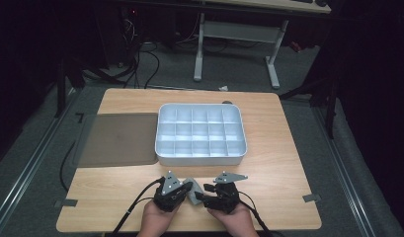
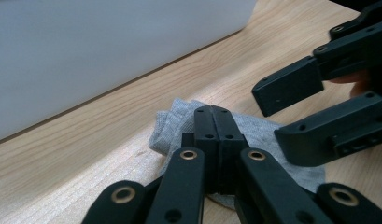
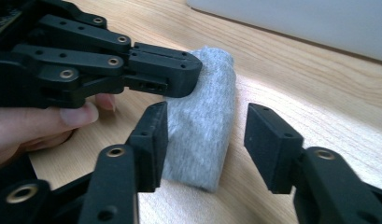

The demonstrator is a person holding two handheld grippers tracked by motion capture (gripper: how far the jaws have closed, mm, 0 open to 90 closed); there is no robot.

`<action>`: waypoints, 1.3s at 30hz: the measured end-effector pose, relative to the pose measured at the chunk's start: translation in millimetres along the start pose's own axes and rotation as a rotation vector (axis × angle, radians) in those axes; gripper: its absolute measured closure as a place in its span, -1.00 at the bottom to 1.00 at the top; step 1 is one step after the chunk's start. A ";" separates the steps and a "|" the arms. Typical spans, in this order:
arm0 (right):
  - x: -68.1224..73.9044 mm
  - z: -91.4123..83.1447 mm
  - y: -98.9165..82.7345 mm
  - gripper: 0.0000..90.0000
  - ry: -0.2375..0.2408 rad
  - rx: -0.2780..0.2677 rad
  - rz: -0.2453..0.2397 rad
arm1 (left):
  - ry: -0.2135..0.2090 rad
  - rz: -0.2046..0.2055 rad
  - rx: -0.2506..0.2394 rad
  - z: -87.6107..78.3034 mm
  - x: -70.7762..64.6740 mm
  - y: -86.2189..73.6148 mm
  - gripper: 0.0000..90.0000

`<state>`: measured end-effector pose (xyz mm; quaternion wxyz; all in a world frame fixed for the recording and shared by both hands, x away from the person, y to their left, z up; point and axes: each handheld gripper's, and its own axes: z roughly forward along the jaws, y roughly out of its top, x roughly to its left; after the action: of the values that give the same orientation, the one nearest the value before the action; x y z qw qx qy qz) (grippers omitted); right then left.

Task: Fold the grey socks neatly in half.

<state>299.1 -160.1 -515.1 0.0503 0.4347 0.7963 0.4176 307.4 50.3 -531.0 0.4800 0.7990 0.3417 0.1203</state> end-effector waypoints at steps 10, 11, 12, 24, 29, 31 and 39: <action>1.3 13.9 2.5 -0.13 0.011 0.043 0.034 | -0.002 -0.006 -0.001 -0.7 0.5 -0.4 1.00; 1.1 15.2 2.3 -0.14 0.016 0.047 0.037 | -0.002 -0.010 -0.002 -1.1 0.6 -0.7 1.00; 1.1 15.9 2.3 -0.14 0.019 0.051 0.041 | -0.002 -0.010 -0.002 -1.1 0.6 -0.7 1.00; 4.4 19.5 1.6 0.06 0.032 0.071 0.023 | -0.032 -0.050 0.007 -2.7 7.1 -0.5 1.00; 5.2 20.4 3.1 0.15 0.034 0.087 0.011 | -0.058 -0.074 0.029 -5.7 13.4 1.4 1.00; 5.6 20.5 3.5 0.16 0.032 0.091 0.003 | -0.059 -0.075 0.034 -6.8 14.3 2.1 1.00; 9.4 20.8 7.7 0.21 0.019 0.136 -0.025 | -0.011 -0.066 -0.076 -40.0 22.3 5.5 0.75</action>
<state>307.6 -138.2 -520.4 0.0184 0.4231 0.8286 0.3661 305.4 90.8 -509.0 0.5154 0.7691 0.3607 0.1129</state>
